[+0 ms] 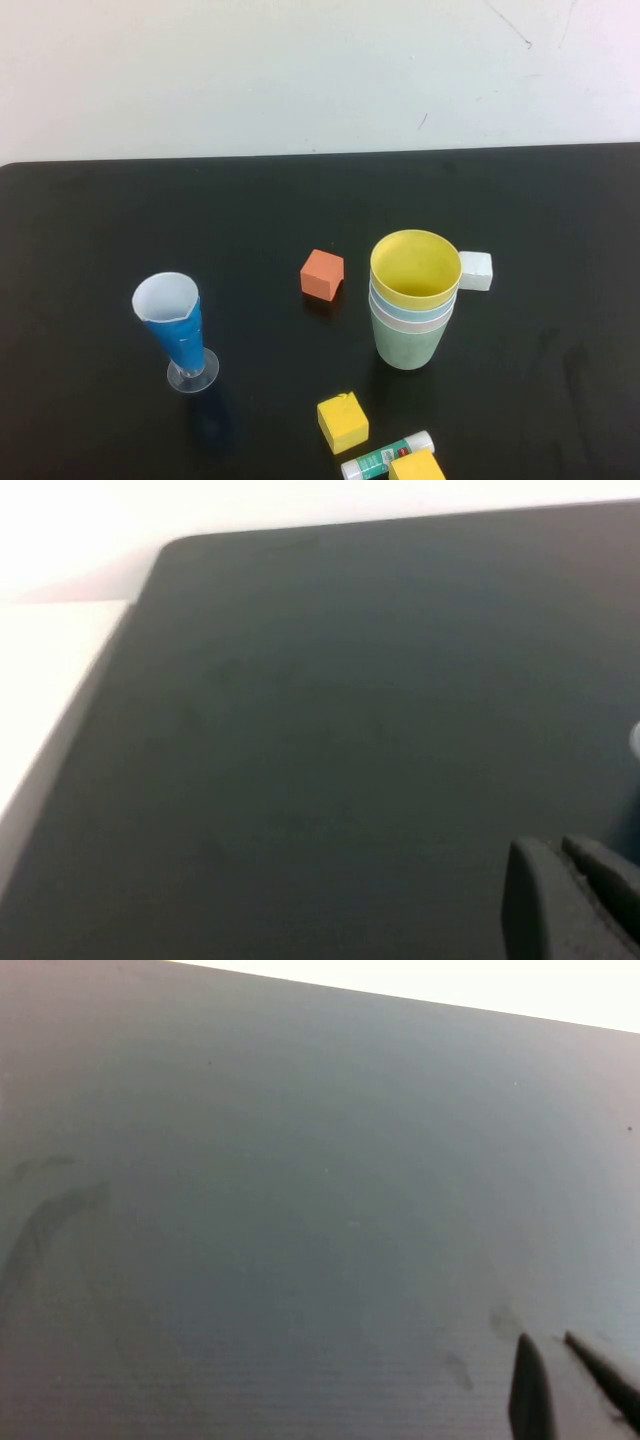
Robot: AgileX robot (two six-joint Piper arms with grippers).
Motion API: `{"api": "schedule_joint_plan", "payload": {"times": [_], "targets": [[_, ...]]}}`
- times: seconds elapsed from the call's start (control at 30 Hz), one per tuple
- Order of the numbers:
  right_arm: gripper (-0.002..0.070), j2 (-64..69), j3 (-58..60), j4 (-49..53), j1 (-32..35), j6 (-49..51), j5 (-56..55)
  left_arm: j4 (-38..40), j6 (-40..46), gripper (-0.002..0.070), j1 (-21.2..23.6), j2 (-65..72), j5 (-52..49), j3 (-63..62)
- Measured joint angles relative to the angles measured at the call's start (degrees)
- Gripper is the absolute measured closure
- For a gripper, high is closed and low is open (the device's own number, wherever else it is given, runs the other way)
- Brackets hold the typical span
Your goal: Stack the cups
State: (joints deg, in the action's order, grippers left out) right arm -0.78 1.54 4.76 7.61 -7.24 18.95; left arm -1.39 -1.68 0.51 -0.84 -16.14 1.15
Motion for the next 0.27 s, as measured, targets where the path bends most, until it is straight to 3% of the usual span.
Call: {"api": "schedule_joint_plan", "payload": {"times": [0.27], "targets": [[0.0678,0.00,0.00,0.11,0.00,0.00,0.10,2.88,2.63,0.0676,3.16,0.00,-0.87,0.00]]}}
